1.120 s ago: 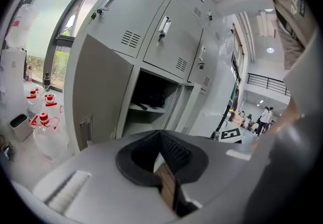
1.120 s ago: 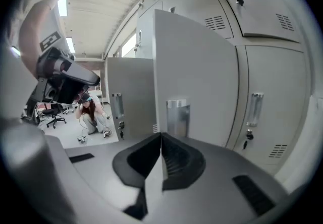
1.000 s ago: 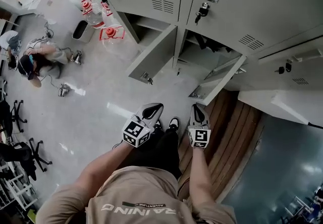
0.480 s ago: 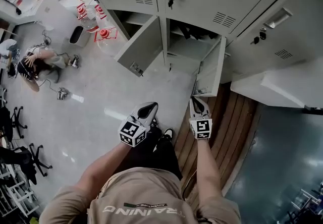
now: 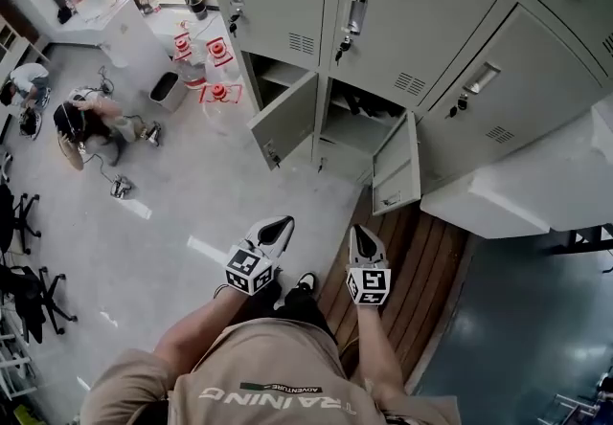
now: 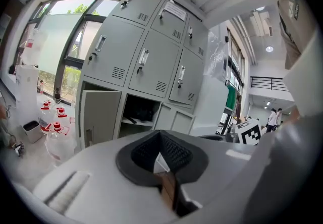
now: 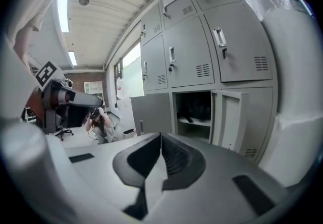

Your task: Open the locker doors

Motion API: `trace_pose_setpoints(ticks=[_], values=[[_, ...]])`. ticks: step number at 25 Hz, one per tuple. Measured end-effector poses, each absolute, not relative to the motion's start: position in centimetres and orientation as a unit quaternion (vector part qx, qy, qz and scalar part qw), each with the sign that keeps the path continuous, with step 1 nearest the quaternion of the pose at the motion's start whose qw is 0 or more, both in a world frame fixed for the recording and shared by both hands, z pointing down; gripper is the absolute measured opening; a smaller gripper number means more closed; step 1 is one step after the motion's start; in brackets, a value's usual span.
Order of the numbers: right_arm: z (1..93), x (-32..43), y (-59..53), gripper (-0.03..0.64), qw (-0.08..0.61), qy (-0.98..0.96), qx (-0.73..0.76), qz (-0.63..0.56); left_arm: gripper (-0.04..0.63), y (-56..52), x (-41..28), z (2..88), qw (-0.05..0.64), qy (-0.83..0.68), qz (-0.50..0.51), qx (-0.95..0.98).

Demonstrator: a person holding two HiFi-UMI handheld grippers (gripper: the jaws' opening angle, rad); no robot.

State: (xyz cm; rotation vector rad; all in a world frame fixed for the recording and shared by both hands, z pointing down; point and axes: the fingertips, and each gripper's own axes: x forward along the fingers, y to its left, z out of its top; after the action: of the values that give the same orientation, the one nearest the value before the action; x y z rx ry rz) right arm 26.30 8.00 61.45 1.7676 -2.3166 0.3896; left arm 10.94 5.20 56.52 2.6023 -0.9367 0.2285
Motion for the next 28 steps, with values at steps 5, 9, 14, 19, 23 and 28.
trace_pose_setpoints(ticks=[5,9,14,19,23,28], values=[[57.3,22.6,9.5,0.012,0.08,-0.79,0.592,0.138,0.006,6.0,8.0,54.4,0.166,-0.33,0.067,0.927],[54.6,19.4,10.4,0.012,0.068,-0.788,0.598,0.128,0.006,6.8,5.5,53.3,0.149,-0.316,0.063,0.935],[51.1,14.9,12.3,0.012,0.055,-0.77,0.625,0.117,0.006,8.4,1.9,51.2,0.133,-0.286,0.059,0.947],[48.4,10.5,13.6,0.012,0.047,-0.765,0.635,0.095,0.006,8.7,-1.1,50.0,0.119,-0.264,0.053,0.956],[46.7,8.6,14.9,0.012,0.034,-0.758,0.646,0.086,0.006,8.9,-2.9,49.1,0.108,-0.262,0.05,0.958],[44.5,8.0,16.3,0.012,0.039,-0.767,0.638,0.065,0.006,9.4,-3.8,47.8,0.105,-0.28,0.044,0.953]])
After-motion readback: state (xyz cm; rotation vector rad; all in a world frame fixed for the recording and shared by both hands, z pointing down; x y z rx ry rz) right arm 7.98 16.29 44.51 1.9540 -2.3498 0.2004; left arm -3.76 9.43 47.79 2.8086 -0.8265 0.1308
